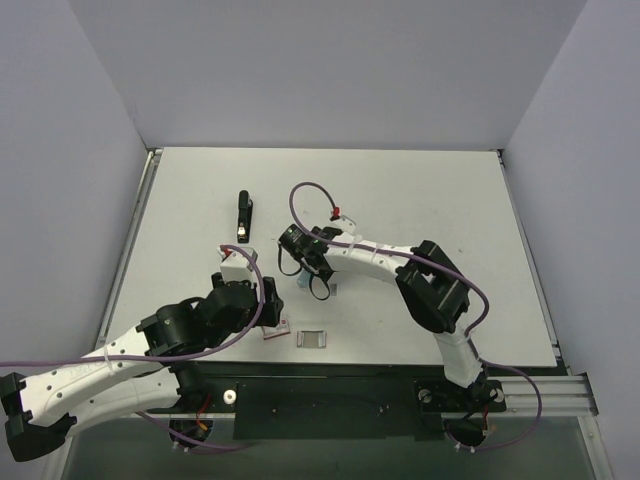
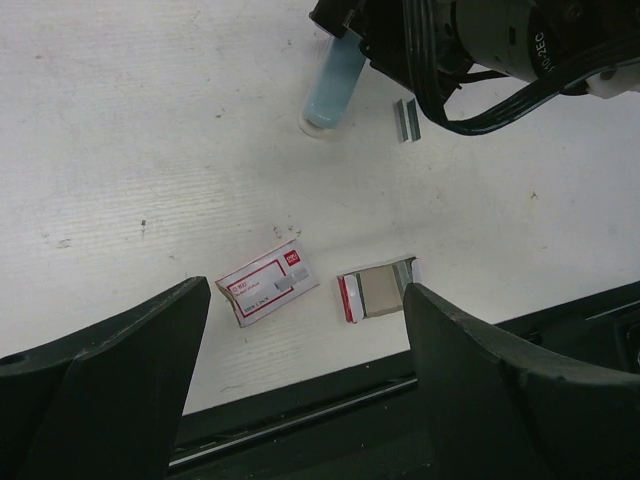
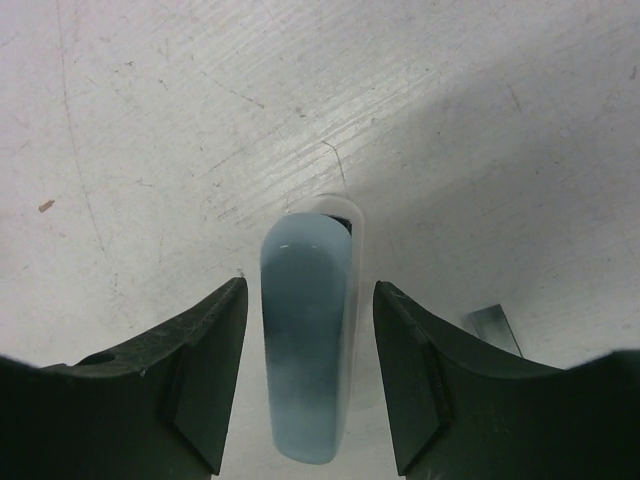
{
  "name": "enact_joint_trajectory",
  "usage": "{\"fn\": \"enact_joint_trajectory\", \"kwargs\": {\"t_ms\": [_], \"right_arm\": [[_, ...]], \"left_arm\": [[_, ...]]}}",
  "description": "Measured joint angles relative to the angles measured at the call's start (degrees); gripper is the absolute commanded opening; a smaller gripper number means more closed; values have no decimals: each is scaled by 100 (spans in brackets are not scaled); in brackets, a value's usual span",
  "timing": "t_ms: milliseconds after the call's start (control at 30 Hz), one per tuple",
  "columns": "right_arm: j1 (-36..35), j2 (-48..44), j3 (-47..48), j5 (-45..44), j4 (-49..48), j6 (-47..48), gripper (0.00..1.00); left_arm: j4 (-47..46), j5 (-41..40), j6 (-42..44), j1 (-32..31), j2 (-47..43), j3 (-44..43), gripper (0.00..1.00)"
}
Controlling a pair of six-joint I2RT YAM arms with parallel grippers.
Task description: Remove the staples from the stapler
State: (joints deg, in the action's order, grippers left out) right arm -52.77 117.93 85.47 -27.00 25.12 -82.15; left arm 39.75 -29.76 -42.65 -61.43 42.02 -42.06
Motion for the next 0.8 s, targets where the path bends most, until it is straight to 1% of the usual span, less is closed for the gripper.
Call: {"fn": "enact_joint_trajectory", "kwargs": {"t_ms": [33, 133, 167, 300, 400, 533, 667, 800], "right_arm": [[-11, 0, 17, 0, -2, 13, 54], [-50, -2, 44, -7, -2, 96, 55], [-61, -7, 46, -7, -2, 120, 57], [-125, -98, 44, -46, 0, 208, 58], [-133, -396, -46, -92, -11, 295, 64], [-127, -1250, -463, -299, -35, 492, 73], [-37, -2341, -1086, -496, -114, 769, 74], [321, -3370, -1849, -487, -289, 1202, 74]], "left_arm": [[0, 0, 2, 0, 2, 0, 91], [7, -2, 4, 0, 31, 0, 92], [20, -4, 7, 0, 48, -7, 92], [72, -35, 52, 0, 131, -90, 93], [81, -98, 149, 0, 186, -214, 93], [46, -166, 321, 0, 354, -420, 93], [-68, -179, 573, 0, 667, -579, 93], [-243, -205, 894, 0, 1211, -758, 94]]}}
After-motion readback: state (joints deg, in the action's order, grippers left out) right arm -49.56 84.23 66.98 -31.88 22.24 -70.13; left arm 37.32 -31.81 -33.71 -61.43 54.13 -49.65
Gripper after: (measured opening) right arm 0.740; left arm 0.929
